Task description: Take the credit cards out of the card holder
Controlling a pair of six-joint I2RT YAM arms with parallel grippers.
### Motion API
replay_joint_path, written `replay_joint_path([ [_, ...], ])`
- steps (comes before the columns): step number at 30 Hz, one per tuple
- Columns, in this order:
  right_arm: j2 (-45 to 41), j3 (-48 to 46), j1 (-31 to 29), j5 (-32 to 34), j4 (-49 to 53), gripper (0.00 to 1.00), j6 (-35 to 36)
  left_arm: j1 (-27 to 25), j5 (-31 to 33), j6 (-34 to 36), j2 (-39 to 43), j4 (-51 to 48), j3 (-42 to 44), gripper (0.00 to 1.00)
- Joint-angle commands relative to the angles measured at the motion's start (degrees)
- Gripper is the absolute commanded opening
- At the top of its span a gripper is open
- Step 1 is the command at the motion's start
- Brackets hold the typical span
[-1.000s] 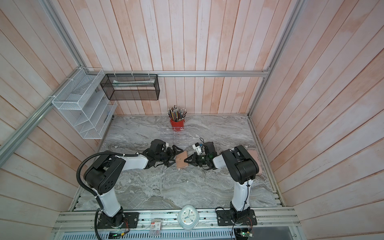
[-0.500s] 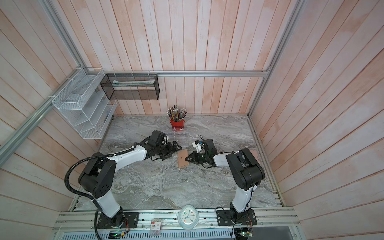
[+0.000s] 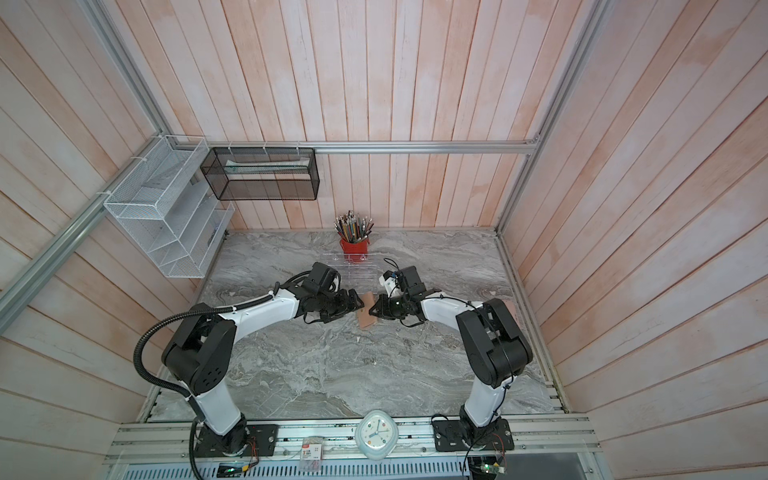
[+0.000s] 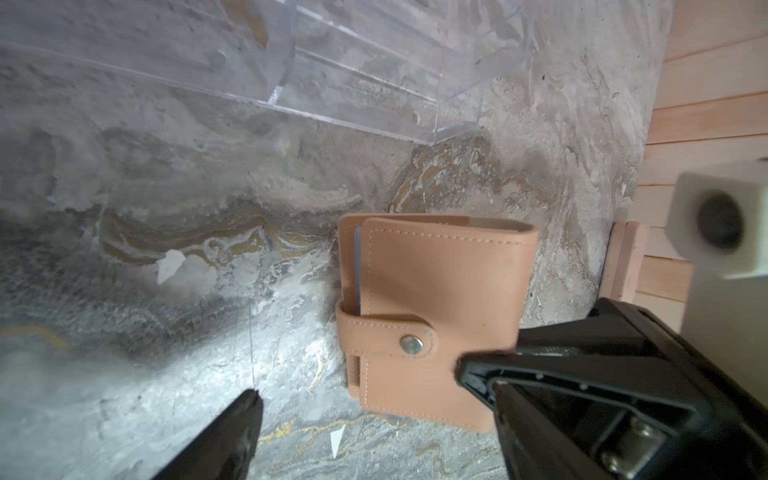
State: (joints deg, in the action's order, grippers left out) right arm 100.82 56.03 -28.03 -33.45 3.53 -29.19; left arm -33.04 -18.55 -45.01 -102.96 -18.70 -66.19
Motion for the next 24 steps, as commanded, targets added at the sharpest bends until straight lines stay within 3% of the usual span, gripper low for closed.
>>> replay_joint_path([
  [1,-0.1,1.81,-1.0,3.01,4.28,0.0,2.19,-0.51,1.71,0.94,-1.14,-0.92,-1.29,0.87],
  [13,-1.56,3.89,-3.07,9.09,7.76,0.0,3.99,-0.71,2.55,1.33,-3.47,-2.08,-3.64,0.71],
  [24,-2.46,7.21,-5.48,14.64,10.19,0.0,5.08,-1.01,3.35,1.33,-4.22,-3.27,-5.35,0.67],
])
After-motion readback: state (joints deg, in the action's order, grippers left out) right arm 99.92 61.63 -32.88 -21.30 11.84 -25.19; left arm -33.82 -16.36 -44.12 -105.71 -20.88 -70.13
